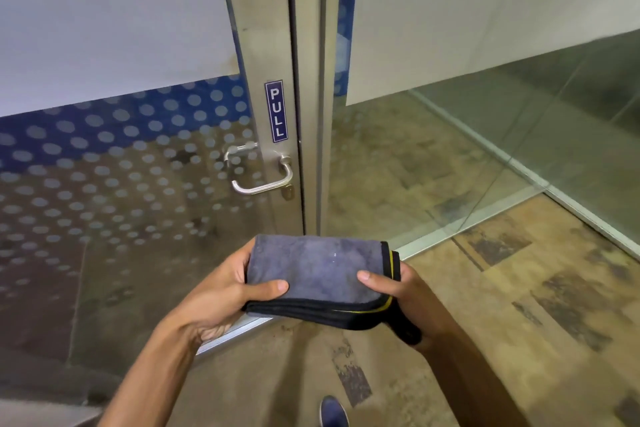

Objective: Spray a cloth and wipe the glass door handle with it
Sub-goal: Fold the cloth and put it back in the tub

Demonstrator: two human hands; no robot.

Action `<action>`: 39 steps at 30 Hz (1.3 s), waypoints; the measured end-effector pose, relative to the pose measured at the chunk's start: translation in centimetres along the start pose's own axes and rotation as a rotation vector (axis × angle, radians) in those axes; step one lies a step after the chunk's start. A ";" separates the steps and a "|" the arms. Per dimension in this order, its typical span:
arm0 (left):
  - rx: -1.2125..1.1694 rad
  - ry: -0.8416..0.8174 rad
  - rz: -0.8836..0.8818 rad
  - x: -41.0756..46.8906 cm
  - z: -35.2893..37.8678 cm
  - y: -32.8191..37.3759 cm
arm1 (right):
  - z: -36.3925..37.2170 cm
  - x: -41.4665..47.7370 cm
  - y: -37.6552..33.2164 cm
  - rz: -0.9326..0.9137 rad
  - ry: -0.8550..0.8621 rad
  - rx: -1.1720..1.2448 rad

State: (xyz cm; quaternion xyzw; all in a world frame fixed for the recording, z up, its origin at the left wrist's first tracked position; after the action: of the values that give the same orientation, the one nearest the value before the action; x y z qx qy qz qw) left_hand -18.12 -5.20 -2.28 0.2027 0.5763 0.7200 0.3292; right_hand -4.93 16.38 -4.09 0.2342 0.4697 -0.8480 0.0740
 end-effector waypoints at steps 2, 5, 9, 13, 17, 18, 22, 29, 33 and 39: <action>0.019 -0.070 -0.014 -0.4 0.2 0.0 | 0.5 -1.9 1.0 -0.036 0.001 0.052; 0.050 -0.147 -0.045 -1.0 1.0 0.0 | 1.0 -4.8 3.0 -0.070 0.036 0.152; -0.034 -0.113 -0.098 -2.1 3.6 -0.5 | 0.8 -8.8 6.7 -0.129 0.190 0.284; -0.133 -0.132 -0.161 -3.5 7.1 -2.1 | 0.8 -13.4 9.8 -0.261 0.313 0.412; -0.329 -0.194 -0.209 -5.5 12.0 -4.1 | 0.5 -17.9 12.5 -0.393 0.432 0.504; -0.345 -0.201 -0.225 -6.1 13.4 -4.7 | 0.3 -19.0 13.1 -0.423 0.452 0.520; -0.316 -0.261 -0.249 -8.3 19.0 -6.3 | -0.3 -23.7 15.4 -0.517 0.503 0.570; -0.287 -0.487 -0.370 -13.1 28.5 -9.0 | -2.7 -34.0 20.1 -0.444 0.614 0.622; -0.230 -0.642 -0.391 -17.4 34.3 -11.2 | -4.7 -40.3 22.8 -0.424 0.743 0.505; -0.135 -0.707 -0.435 -24.2 42.9 -15.2 | -7.4 -49.5 27.4 -0.452 0.845 0.422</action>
State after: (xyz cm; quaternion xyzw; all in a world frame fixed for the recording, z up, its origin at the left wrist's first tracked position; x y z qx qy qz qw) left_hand 31.37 9.36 -3.91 0.2888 0.4088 0.5558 0.6637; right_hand 50.51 2.88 -5.19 0.4587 0.3163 -0.7504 -0.3555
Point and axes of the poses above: each hand's wrist, its own x-axis towards the middle knuckle, its own z-axis out of the palm, y = z × x, the point moved 3 cm from there along x, towards the middle knuckle, and after that the axes turned 11 degrees about z, right-handed, at the moved point
